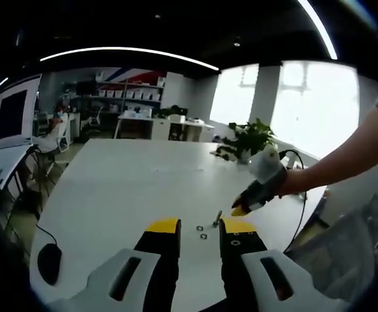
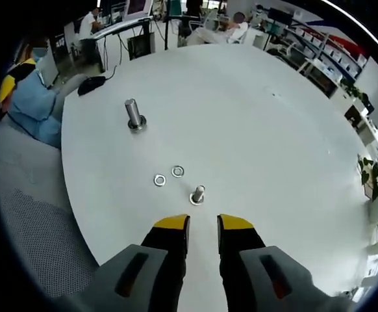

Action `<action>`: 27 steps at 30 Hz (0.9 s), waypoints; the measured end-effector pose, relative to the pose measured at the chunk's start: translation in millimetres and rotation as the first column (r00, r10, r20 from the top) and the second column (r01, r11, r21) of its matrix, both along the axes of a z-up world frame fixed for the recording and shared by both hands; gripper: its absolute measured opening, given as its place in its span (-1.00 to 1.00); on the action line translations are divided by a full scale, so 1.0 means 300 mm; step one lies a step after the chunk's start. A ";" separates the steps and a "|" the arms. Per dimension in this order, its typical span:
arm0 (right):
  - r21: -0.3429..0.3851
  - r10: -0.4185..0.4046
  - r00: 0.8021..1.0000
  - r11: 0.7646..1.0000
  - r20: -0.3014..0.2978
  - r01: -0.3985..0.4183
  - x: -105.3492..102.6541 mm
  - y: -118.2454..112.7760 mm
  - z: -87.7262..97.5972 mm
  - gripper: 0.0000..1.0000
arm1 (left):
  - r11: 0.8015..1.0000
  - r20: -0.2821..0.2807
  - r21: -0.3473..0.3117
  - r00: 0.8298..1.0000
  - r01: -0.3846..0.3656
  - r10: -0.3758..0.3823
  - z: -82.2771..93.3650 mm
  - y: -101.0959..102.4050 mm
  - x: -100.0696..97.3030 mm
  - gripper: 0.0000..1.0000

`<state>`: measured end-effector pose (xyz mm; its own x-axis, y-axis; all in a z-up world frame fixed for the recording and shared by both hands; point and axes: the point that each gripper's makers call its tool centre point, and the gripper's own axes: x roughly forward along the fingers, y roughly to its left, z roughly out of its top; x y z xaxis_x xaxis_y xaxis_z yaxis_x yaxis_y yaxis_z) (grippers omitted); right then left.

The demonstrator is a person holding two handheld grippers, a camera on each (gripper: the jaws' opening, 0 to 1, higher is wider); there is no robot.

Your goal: Place the washer onto the threaded stud by aligning its center hole with the stud, sliding it down to the base, and recovering from edge contact or off-axis alignment until the washer reaches the visible bottom stop.

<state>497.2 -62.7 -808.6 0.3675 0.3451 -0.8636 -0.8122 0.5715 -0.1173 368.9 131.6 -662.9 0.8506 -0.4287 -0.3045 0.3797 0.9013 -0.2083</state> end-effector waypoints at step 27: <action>-0.004 0.025 0.999 1.000 -0.032 -0.025 -0.098 0.030 -0.037 -0.60 | 1.000 0.010 0.012 1.000 0.008 -0.008 0.004 -0.006 -0.004 -0.57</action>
